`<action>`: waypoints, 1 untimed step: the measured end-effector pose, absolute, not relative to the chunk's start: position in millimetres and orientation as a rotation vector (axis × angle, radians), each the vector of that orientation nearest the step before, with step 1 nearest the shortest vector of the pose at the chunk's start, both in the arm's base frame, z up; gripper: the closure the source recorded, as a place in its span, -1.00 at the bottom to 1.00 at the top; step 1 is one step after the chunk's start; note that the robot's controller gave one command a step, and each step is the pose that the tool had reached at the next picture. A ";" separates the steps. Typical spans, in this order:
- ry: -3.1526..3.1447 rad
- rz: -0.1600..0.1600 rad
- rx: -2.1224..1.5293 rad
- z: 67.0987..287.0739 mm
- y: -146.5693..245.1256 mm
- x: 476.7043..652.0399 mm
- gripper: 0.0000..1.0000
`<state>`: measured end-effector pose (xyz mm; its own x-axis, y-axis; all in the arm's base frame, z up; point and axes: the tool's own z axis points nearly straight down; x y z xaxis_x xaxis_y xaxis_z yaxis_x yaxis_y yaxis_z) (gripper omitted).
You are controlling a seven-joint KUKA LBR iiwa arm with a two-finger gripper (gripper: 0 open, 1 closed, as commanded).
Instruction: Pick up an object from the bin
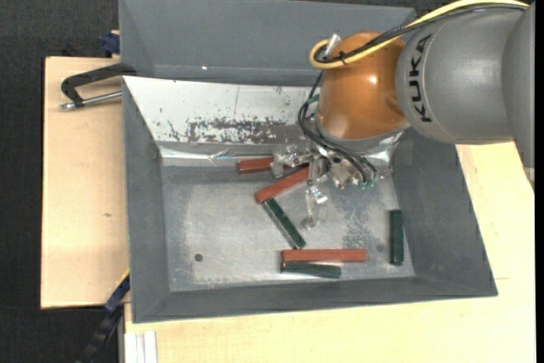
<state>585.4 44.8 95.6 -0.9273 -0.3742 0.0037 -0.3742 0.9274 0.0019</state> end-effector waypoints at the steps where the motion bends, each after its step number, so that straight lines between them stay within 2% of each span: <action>1: -3.040 -0.001 0.802 89.2 63.3 588.7 -1.00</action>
Offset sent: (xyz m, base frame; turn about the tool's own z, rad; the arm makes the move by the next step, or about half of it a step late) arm 0.0105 0.0123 -0.0256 -0.2203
